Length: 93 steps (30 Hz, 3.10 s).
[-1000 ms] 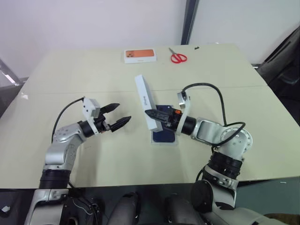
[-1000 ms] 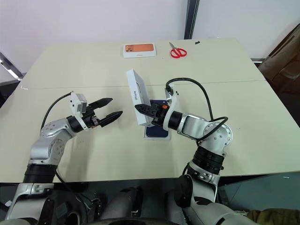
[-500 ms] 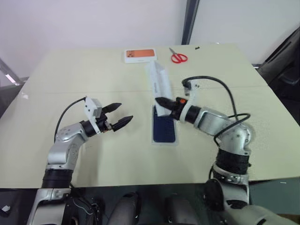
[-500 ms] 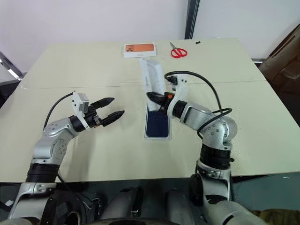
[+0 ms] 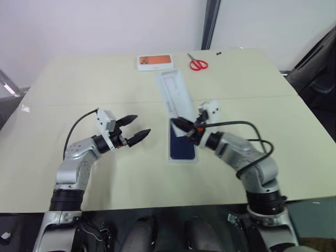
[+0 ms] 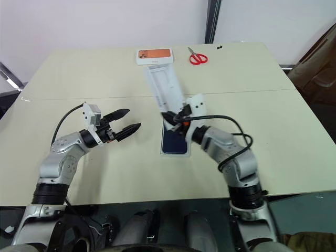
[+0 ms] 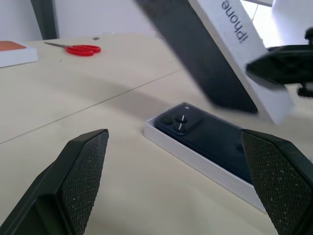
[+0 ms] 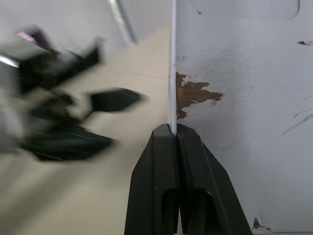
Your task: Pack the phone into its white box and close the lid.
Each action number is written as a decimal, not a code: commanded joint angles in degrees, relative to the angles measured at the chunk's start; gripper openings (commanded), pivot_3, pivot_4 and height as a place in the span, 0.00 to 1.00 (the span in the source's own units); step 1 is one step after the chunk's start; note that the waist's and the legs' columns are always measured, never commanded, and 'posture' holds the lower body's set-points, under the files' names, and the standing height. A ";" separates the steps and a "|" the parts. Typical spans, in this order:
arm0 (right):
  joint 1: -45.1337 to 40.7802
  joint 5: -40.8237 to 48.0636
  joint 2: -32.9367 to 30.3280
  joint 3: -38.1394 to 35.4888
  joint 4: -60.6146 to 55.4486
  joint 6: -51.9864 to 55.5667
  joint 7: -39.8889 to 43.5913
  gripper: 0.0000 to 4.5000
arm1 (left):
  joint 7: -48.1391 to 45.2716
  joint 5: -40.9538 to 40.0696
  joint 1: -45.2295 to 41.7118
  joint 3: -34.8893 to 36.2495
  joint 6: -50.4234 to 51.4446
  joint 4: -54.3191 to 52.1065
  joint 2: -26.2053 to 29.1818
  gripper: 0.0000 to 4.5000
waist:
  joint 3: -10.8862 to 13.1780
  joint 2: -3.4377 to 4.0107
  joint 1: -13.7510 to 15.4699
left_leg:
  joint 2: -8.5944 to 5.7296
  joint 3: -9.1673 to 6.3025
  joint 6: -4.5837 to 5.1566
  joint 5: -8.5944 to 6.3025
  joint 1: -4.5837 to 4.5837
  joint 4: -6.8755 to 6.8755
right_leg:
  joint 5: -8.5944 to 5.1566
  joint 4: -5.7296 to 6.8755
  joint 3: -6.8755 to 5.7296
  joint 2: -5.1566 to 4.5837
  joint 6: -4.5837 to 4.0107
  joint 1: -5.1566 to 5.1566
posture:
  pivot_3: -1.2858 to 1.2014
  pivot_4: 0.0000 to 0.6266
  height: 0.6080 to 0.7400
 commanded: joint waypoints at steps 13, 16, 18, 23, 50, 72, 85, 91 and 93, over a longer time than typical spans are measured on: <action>-0.81 26.60 7.29 -9.75 5.68 22.92 -8.36 0.01 | 0.18 -1.32 -0.97 1.22 0.62 -2.04 0.35 1.00 | 0.00 0.01 -0.07 | -0.03 -0.06 0.01 -0.01 0.02 -0.06 | 0.00 -0.04 -0.03 -0.02 0.00 0.02 | 0.52 0.24 0.95; -1.09 28.90 7.79 -11.48 7.06 24.31 -10.63 0.01 | -0.44 -1.72 0.00 0.72 1.18 -3.07 0.20 1.00 | 0.00 0.01 -0.04 | -0.03 -0.06 0.02 -0.01 0.03 -0.05 | 0.00 -0.04 -0.03 -0.02 0.00 0.04 | 0.52 0.24 0.95; -1.11 29.83 8.50 -12.52 8.26 24.59 -12.87 0.01 | -0.72 -1.61 0.76 0.14 1.46 -3.72 0.19 1.00 | 0.00 0.01 -0.04 | -0.04 -0.06 0.02 -0.01 0.03 -0.04 | 0.00 -0.04 -0.03 -0.03 0.00 0.05 | 0.52 0.24 0.95; -2.09 36.75 9.62 -15.69 9.96 26.14 -18.14 0.01 | -0.46 -2.79 0.97 1.18 2.94 -4.98 0.60 1.00 | 0.00 0.01 0.00 | -0.04 -0.06 0.02 -0.01 0.03 -0.04 | 0.00 -0.04 -0.03 -0.03 0.00 0.05 | 0.52 0.24 0.95; 3.73 59.48 0.57 -10.70 14.13 20.11 -38.22 0.00 | -0.71 -1.76 2.98 -3.43 3.37 -4.66 -2.89 0.04 | -0.09 0.05 0.07 | -0.03 -0.05 0.11 -0.05 0.07 0.01 | 0.00 -0.10 -0.05 -0.03 0.00 0.20 | 0.52 0.24 0.95; -1.50 23.09 -32.72 -3.38 11.54 7.35 0.26 0.75 | 1.54 1.87 -3.19 -7.12 0.36 2.03 -11.33 0.03 | -0.06 0.00 0.02 | -0.01 -0.01 0.18 -0.09 0.06 0.07 | -0.01 -0.18 -0.10 0.01 0.02 0.28 | 0.52 0.24 0.95; -3.23 3.13 -32.03 -1.96 13.84 -6.58 9.31 0.75 | 1.98 0.97 -4.48 -5.59 2.00 1.18 -10.41 0.03 | 0.02 -0.09 0.33 | 0.03 0.04 0.18 -0.09 0.03 0.13 | -0.01 -0.17 -0.05 0.01 0.02 0.24 | 0.52 0.24 0.95; -5.96 -6.52 -29.16 -0.13 18.25 -14.22 8.45 0.12 | 7.92 3.85 -6.64 -3.01 2.21 4.79 -8.98 0.03 | 0.03 -0.10 0.40 | 0.02 0.03 0.16 -0.08 0.03 0.12 | -0.01 -0.17 -0.06 0.01 0.02 0.22 | 0.52 0.24 0.95; -6.28 -10.23 -28.23 2.02 18.12 -16.76 8.88 0.01 | 10.55 6.43 -7.76 -3.93 2.50 7.95 -8.61 0.03 | 0.03 -0.10 0.32 | 0.01 0.03 0.15 -0.08 0.03 0.12 | -0.01 -0.17 -0.06 0.01 0.02 0.22 | 0.52 0.24 0.95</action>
